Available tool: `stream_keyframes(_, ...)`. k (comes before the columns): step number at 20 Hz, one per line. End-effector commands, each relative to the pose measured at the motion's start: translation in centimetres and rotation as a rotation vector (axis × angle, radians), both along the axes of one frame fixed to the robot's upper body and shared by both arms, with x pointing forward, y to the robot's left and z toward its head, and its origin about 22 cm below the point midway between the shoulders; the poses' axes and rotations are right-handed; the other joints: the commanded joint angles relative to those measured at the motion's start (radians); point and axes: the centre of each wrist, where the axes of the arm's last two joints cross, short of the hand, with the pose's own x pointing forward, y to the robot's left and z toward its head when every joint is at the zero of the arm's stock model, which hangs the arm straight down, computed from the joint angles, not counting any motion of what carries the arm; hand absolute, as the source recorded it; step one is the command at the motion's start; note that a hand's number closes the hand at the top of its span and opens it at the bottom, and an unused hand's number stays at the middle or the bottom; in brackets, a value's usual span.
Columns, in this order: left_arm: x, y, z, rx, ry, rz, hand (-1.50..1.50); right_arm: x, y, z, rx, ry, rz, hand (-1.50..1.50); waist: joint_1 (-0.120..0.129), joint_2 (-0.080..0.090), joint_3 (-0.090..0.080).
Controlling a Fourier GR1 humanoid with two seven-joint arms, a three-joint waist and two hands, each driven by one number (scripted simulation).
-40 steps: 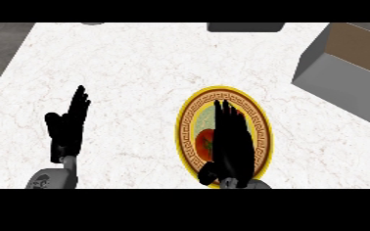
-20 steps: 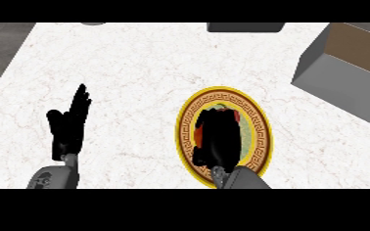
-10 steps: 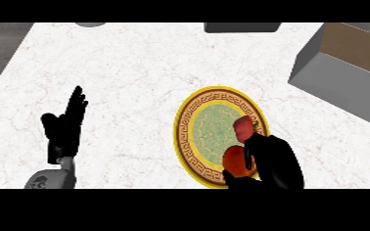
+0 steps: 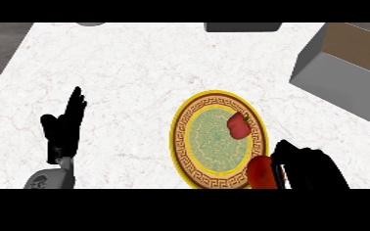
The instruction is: Pick the tomato from the plate and place it in the cardboard box
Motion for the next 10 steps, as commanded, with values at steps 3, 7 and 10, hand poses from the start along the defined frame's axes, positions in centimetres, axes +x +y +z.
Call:
stream_keyframes(3,-0.5,-0.6,0.0,-0.006,0.003,-0.009,0.0,-3.2,-0.8,7.5,0.081,-0.215,-0.013,1.5,0.001,-0.001,0.0)
stream_keyframes(7,0.6,0.3,0.1,0.012,0.007,0.022,0.0,-3.3,-2.3,10.4,0.099,-0.311,-0.044,1.5,-0.01,0.001,-0.001)
stream_keyframes(10,0.2,-0.5,1.7,0.002,0.003,0.005,0.0,-2.5,-3.3,11.1,0.102,-0.322,-0.096,1.5,-0.001,-0.002,0.001)
